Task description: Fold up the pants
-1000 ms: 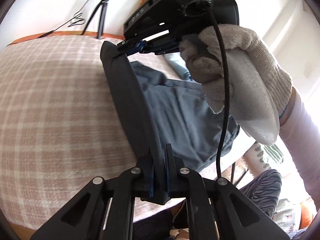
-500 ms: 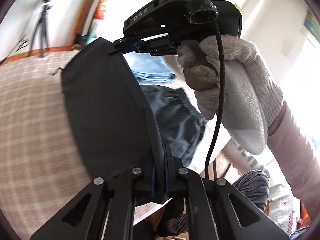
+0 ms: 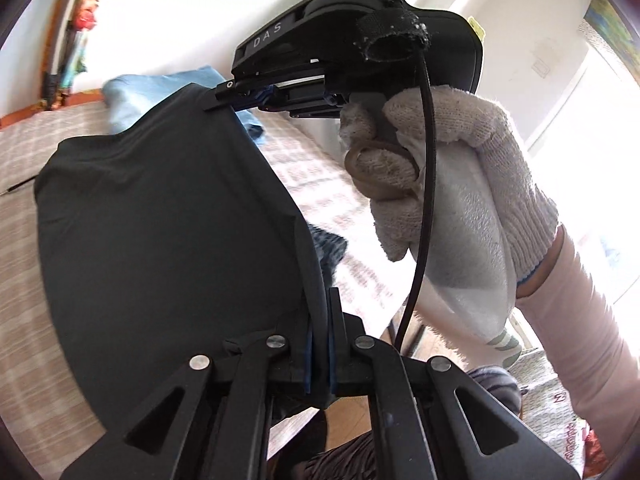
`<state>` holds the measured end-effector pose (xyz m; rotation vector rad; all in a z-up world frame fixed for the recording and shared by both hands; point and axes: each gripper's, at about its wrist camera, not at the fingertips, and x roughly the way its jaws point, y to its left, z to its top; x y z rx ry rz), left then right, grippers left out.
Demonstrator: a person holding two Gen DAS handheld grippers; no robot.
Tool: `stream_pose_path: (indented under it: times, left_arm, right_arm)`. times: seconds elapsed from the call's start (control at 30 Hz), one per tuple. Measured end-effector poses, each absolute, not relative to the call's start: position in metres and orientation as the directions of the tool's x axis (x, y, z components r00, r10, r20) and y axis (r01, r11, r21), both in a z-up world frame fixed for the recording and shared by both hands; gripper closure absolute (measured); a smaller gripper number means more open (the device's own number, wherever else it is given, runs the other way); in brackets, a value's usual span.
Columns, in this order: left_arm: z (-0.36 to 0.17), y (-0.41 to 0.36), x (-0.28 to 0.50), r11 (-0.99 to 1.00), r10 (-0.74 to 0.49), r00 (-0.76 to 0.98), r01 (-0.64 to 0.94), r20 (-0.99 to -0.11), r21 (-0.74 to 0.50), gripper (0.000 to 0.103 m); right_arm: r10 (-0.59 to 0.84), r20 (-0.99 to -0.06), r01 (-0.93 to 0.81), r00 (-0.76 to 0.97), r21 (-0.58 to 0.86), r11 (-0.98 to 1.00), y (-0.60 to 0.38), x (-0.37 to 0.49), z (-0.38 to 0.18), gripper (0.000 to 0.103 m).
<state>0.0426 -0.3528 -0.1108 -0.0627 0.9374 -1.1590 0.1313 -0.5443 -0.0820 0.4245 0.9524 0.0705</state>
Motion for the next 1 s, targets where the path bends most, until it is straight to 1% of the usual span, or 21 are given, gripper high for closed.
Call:
stream_pose_path:
  times: [0.2,0.47,0.73,1.0]
  left_arm:
    - [-0.120,-0.390,0.048,0.428,-0.783,0.047,0.765,-0.620,-0.482,0.101]
    - [-0.145,-0.424,0.059,0.452,-0.749,0.040,0.762,-0.662,-0.465,0.101]
    - [-0.153,-0.446,0.052,0.461,-0.693,0.082,0.814,-0.716,-0.354,0.101]
    - [-0.154,-0.446,0.045,0.466,-0.665,0.106,0.832,-0.740,-0.300,0.101]
  right_arm:
    - [0.251,-0.775,0.178,0.579,0.421,0.889,-0.592,0.130,-0.105,0.099]
    - [0.271,-0.778,0.190,0.567,0.444,0.876,-0.614,0.139,-0.137,0.099]
    - [0.272,-0.782,0.221,0.561,0.458,0.861,-0.632,0.136,-0.162,0.099]
    - [0.272,-0.771,0.217,0.576,0.465,0.858,-0.634,0.127,-0.164,0.099]
